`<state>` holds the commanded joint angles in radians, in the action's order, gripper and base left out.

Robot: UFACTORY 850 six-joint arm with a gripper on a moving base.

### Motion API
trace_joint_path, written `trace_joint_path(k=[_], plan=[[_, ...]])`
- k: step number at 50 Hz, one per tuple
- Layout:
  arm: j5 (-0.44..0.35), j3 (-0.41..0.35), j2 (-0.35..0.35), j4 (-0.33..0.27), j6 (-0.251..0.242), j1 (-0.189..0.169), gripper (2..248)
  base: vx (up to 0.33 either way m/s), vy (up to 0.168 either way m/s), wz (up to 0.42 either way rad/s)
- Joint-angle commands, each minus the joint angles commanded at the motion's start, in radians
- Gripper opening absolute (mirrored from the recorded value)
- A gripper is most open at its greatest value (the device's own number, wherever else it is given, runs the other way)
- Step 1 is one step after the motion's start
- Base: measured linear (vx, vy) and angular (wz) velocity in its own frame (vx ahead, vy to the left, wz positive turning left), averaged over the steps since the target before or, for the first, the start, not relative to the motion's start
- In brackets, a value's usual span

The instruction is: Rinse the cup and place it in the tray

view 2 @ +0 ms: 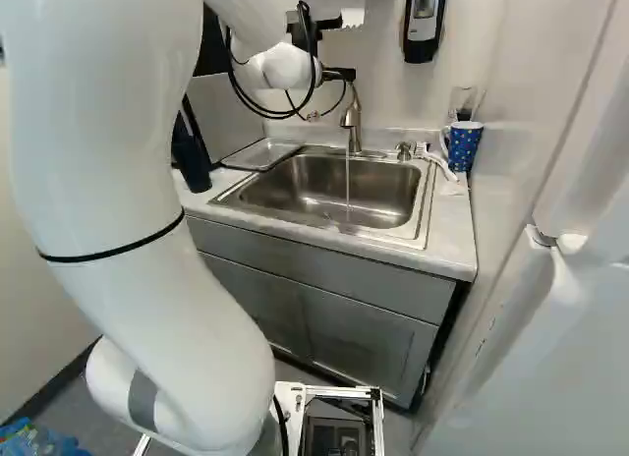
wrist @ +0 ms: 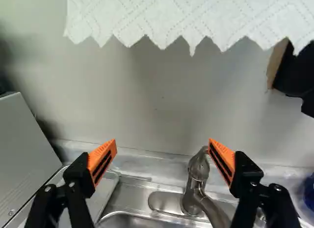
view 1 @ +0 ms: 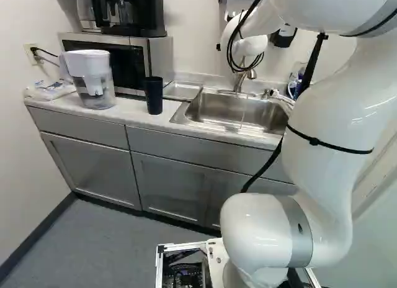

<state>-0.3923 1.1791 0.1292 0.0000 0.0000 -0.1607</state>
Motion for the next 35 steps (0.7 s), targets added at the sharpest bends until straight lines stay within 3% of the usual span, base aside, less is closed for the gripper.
trace_joint_path(k=[35], plan=[[0.158,-0.058,-0.089,0.0,0.0,-0.021,247,0.0,0.0,0.0]])
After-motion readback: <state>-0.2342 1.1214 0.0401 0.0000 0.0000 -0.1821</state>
